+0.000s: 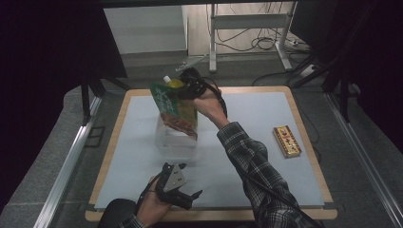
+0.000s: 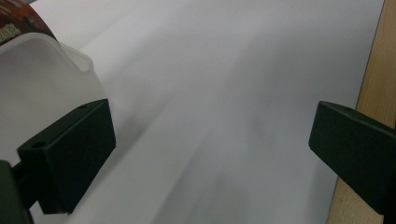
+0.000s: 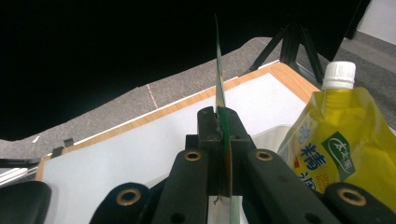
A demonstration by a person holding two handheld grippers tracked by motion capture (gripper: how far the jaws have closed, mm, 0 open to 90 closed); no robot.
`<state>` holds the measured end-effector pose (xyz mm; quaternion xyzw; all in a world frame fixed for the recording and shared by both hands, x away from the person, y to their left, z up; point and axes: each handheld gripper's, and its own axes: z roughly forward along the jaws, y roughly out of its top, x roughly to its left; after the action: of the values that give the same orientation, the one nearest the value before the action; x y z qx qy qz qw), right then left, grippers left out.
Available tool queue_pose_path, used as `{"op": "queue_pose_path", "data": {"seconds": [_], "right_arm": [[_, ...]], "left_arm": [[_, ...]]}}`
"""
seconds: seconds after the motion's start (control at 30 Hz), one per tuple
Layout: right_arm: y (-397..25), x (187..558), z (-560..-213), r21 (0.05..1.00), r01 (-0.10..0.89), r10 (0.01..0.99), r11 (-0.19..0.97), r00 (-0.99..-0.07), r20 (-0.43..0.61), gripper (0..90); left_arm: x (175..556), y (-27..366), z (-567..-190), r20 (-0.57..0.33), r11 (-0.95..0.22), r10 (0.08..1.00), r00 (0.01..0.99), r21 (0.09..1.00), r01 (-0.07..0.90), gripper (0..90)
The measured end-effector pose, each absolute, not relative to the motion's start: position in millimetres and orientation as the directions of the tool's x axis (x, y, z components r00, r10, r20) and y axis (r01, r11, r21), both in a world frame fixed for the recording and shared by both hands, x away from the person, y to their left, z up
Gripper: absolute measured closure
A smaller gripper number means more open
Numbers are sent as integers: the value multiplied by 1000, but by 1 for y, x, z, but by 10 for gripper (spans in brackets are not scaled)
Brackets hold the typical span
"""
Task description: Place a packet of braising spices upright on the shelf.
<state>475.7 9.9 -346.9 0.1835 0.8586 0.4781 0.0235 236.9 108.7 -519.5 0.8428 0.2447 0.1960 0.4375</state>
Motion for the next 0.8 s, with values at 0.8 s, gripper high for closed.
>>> {"op": "queue_pose_path", "data": {"seconds": [0.8], "right_arm": [[-7,480,-362,836,268,428,478,-903,45,545]], "left_arm": [[237,106,-522,133,-526,574,808,816,239,4]]}}
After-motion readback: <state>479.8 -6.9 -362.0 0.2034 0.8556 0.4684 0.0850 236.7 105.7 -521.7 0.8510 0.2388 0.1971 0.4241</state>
